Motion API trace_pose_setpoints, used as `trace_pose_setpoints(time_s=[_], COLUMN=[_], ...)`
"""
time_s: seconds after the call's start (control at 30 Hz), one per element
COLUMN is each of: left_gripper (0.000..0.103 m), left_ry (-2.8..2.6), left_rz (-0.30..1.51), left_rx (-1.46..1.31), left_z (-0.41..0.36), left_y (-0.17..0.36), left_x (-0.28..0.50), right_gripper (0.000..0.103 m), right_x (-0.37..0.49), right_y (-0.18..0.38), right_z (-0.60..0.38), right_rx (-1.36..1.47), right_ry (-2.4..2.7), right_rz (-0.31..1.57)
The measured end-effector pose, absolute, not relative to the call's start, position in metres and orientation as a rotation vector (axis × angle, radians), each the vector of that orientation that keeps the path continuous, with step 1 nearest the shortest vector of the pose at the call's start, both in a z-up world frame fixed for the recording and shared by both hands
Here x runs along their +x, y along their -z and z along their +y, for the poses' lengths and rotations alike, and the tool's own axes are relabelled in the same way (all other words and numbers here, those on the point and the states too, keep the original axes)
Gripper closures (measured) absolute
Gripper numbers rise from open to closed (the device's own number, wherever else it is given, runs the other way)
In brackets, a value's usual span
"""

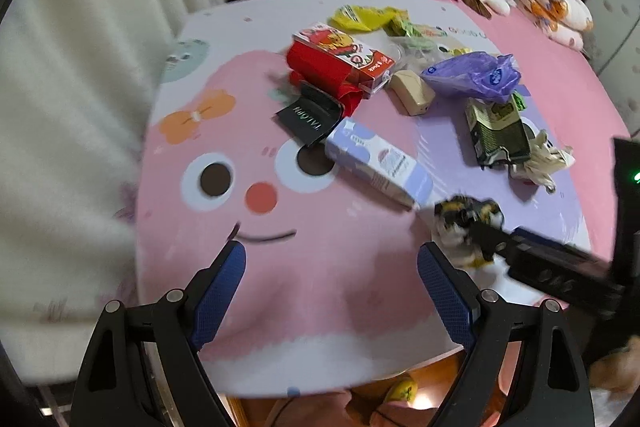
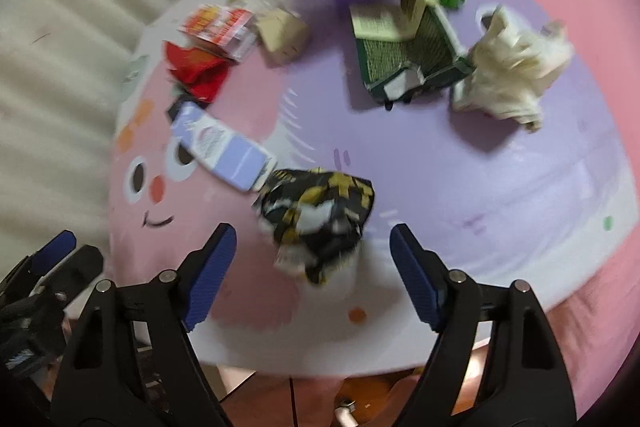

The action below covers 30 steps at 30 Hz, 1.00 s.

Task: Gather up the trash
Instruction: 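Grasp the black-yellow wrapper with the right tool while the left tool grasps the milk carton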

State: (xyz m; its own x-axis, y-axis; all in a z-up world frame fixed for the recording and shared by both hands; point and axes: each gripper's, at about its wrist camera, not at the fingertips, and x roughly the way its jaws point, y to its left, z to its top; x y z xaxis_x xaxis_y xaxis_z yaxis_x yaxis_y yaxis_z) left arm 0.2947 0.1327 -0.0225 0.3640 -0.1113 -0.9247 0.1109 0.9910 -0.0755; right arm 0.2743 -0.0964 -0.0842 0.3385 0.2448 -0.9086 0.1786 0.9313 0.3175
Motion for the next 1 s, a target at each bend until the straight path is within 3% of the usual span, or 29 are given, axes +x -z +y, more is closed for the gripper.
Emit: trace_pose_setpoints(time_s=[0.27, 0.63, 0.73, 0.83, 0.93, 1.0], left_gripper=[0.013, 0.014, 0.024, 0.042, 0.068, 0.069], left_ry=[0.235, 0.137, 0.123, 0.128, 0.127, 0.159], left_rz=[1.299, 1.432, 1.454, 1.483, 1.482, 1.481], left_rx=[-0.094, -0.194, -0.180, -0.161, -0.142, -0.134], left_z=[0.121, 0.101, 0.092, 0.084, 0.081, 0.079], left_y=[0.058, 0.108, 0.120, 0.129, 0.132, 0.130], left_x=[0.375, 0.430, 0.436, 0.437, 0.434, 0.430], right_gripper=[0.060, 0.061, 0.061, 0.061, 0.061, 0.061], right_x=[0.283, 0.258, 0.252, 0.244, 0.236, 0.231], right_y=[0.118, 0.088, 0.080, 0.072, 0.063, 0.057], right_z=[-0.096, -0.097, -0.099, -0.102, -0.104, -0.105], right_rx=[0.522, 0.525, 0.522, 0.499, 0.470, 0.446], right_ry=[0.015, 0.110, 0.128, 0.135, 0.133, 0.128], right_rz=[1.216, 1.143, 1.143, 1.144, 1.144, 1.143])
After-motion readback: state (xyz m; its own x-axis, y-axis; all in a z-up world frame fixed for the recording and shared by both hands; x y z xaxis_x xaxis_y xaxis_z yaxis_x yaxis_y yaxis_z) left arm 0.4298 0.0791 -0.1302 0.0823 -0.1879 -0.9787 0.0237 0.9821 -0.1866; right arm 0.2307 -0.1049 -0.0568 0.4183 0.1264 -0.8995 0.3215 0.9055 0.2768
